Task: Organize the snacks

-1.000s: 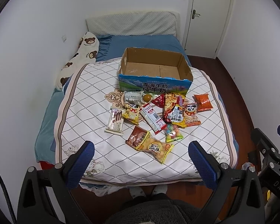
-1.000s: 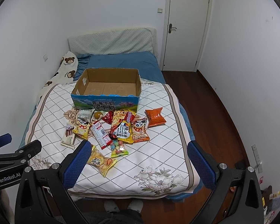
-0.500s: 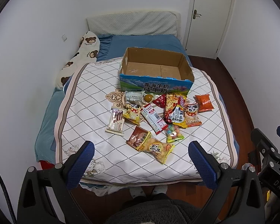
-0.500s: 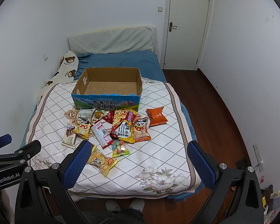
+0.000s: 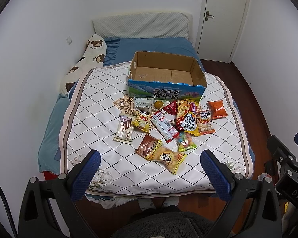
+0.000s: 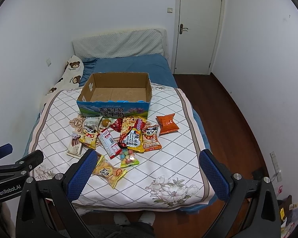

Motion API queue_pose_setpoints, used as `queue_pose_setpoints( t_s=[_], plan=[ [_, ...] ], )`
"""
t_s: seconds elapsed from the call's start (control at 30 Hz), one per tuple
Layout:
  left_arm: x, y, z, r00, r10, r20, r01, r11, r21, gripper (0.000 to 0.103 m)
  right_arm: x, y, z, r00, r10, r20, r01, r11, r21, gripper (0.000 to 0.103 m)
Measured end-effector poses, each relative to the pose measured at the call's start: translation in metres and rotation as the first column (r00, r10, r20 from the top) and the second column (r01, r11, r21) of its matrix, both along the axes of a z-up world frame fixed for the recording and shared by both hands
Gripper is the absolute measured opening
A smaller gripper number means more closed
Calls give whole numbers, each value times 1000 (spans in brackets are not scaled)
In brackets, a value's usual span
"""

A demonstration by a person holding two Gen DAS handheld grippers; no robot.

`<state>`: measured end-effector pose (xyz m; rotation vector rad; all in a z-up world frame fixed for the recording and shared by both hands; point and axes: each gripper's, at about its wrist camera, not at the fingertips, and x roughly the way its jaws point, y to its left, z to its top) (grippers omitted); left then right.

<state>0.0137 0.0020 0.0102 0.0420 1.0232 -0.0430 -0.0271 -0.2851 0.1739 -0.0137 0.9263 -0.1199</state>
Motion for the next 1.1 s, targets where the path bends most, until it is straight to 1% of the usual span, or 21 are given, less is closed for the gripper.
queue_pose_setpoints(
  t_s=[0.23, 0.57, 0.7, 0.77, 0.83, 0.9, 0.97, 1.0, 1.03, 1.07, 1.1],
  plan=[
    [-1, -1, 0, 1000, -1, 0, 1, 1000, 3, 103, -2, 3, 5, 1000, -6, 7, 6, 1000, 8, 103],
    [-5, 0, -1, 1000, 5, -3, -5, 1000, 2, 103, -6, 1, 2, 1000, -12, 6, 12, 1000, 24, 103],
    [4, 3, -15, 999, 33, -22, -32, 999, 11, 103, 1, -8, -15, 999, -31, -17, 32, 998, 46, 103],
    [12, 4, -29, 998, 43, -54, -43, 999, 5, 103, 11, -14, -32, 998, -41, -45, 44, 997, 65, 103],
    [25, 8, -50, 993, 68, -95, -67, 998, 12, 103, 23, -21, -54, 995, -54, -79, 60, 995, 77, 103],
    [40, 10, -75, 984, 79, -159, -78, 997, 8, 103, 35, -25, -77, 991, -64, -120, 73, 994, 80, 103],
    [57, 12, -103, 966, 96, -238, -99, 995, -3, 103, 49, -29, -103, 984, -69, -163, 86, 992, 95, 103],
    [68, 15, -125, 946, 96, -308, -115, 992, -43, 103, 55, -31, -115, 981, -69, -181, 89, 991, 103, 103],
    [72, 16, -139, 932, 100, -349, -132, 989, -68, 103, 62, -31, -129, 978, -68, -199, 90, 990, 106, 103],
    [79, 18, -156, 910, 111, -400, -161, 982, -95, 103, 68, -31, -141, 975, -63, -215, 88, 990, 111, 103],
    [89, 20, -178, 879, 116, -462, -204, 968, -145, 103, 74, -31, -153, 971, -62, -232, 89, 990, 106, 103]
  ],
)
